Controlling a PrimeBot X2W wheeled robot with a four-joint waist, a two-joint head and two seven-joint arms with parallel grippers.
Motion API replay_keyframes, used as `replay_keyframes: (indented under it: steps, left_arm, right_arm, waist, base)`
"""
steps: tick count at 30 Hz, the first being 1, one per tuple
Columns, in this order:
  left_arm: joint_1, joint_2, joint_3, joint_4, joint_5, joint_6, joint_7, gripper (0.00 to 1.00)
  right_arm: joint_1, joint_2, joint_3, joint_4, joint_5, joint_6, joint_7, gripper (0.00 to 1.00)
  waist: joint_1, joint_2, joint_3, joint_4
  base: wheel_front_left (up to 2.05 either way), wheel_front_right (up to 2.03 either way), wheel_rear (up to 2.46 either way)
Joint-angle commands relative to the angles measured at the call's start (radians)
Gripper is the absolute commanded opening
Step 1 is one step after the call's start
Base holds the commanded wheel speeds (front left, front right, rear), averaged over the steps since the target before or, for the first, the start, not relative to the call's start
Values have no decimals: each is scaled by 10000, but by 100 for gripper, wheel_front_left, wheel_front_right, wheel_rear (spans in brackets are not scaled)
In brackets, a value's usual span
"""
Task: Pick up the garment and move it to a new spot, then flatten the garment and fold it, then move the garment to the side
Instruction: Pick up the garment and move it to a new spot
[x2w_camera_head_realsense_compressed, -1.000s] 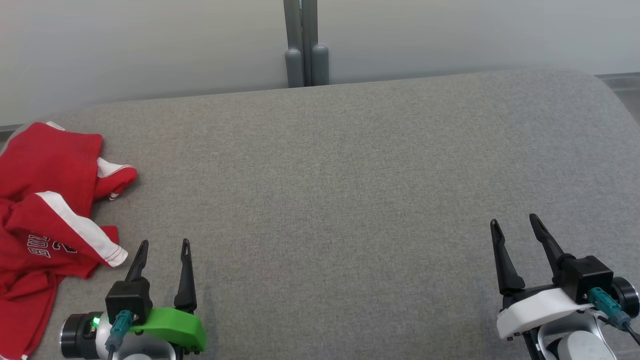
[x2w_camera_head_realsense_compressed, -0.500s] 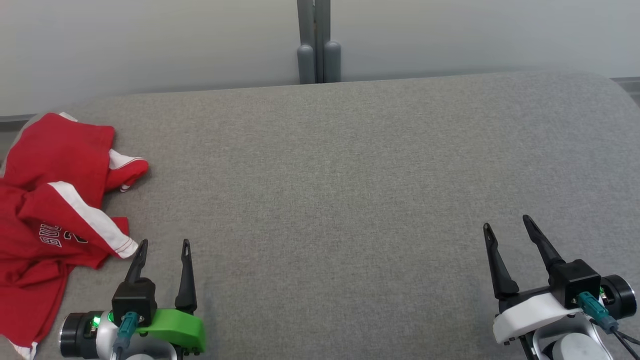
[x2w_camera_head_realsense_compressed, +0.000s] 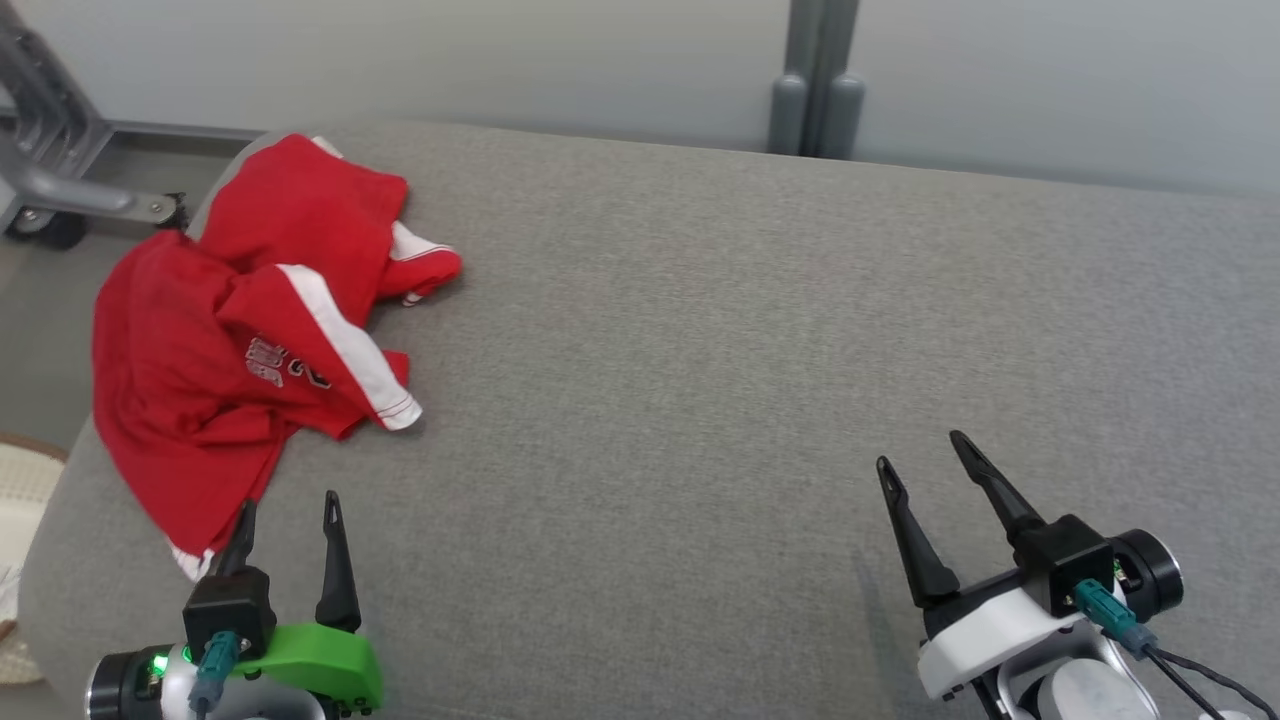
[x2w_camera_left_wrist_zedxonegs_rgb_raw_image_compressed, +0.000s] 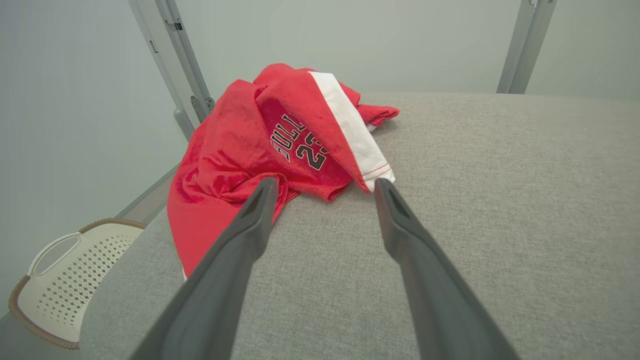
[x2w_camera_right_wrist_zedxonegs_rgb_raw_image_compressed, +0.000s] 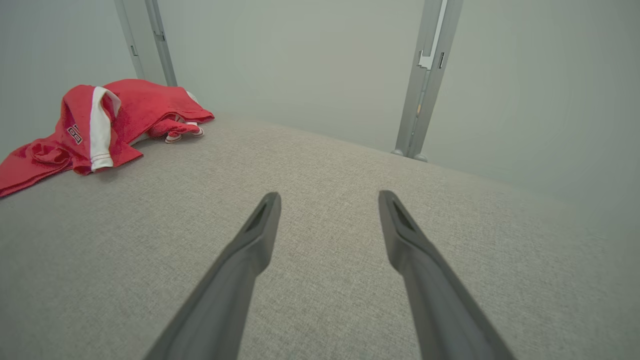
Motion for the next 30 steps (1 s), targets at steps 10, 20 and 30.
replay_keyframes:
  steps: [10,20,30]
  left_arm:
    - [427,-113,570,162,-363,-229,-37,100]
    - [-252,-169,835,153,-596,-576,-37,100]
    - [-4156,1400,80,2209,-1948,-1355,19,100]
  right_arm:
    - [-363,-47,803,379,321,-3,-36,100]
    - [-323,-253,682,410,376,-3,-36,100]
    - [-761,-574,934,448,466,-3,-36,100]
  waist:
    - [0,-1,304,2257]
    - [0,-1,712,1576]
    - [0,-1,1830,846]
  base:
    - [0,0,0]
    - [0,0,0]
    - [0,0,0]
